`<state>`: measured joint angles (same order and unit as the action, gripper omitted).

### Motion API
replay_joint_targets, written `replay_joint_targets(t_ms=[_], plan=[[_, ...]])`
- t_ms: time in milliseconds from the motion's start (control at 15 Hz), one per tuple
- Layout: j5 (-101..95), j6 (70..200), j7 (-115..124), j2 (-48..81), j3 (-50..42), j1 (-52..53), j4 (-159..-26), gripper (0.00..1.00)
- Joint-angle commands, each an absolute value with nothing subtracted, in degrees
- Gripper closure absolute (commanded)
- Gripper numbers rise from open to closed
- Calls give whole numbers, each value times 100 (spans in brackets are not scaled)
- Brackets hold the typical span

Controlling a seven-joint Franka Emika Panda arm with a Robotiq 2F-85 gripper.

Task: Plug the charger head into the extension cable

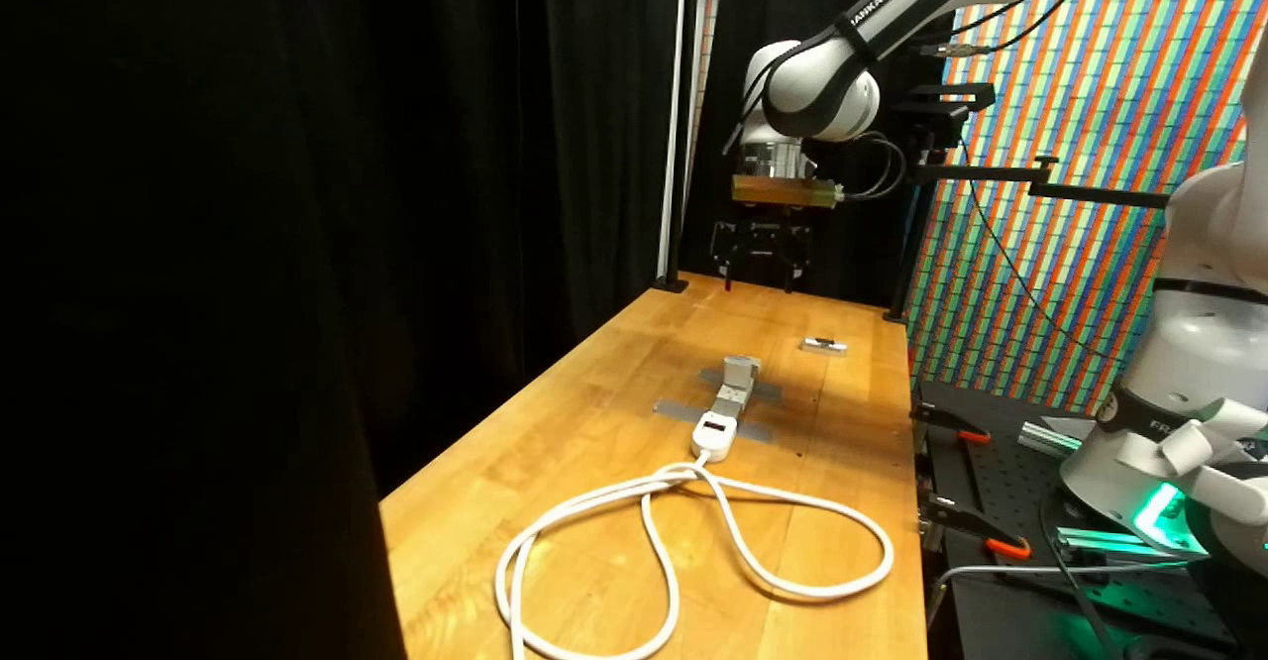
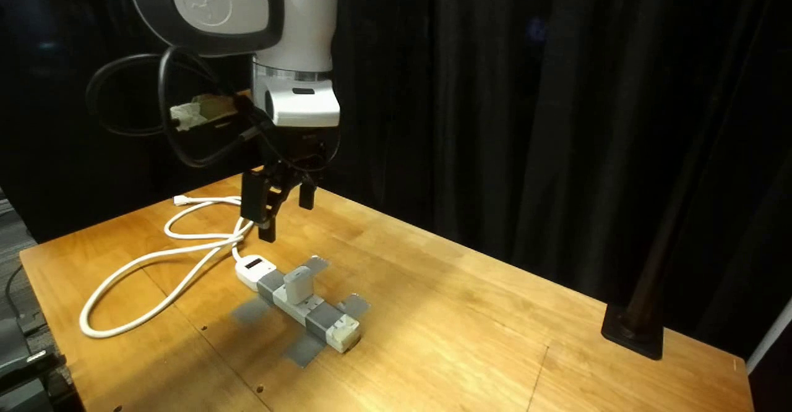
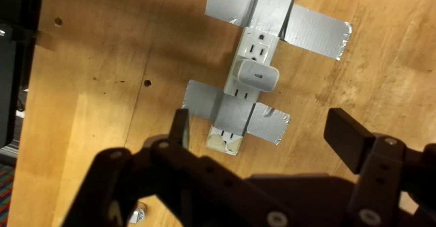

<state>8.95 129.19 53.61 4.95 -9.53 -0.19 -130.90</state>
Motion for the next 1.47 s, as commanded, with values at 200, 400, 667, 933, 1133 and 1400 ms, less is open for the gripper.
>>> replay_joint_targets(t_ms=[200,400,667,933,1133,1400], plan=[[677,12908,5671,455,-677,-126,-13171,0],[331,13001,6203,439,-721,-97,-13179,0],[-1137,13032,8062,628,-730,25,-13029,42],[-1532,12870,8744,891,-613,82,-12855,73],[-1439,13044,8676,1068,-571,100,-12803,92],[-1275,13362,8554,1256,-555,100,-12808,94]])
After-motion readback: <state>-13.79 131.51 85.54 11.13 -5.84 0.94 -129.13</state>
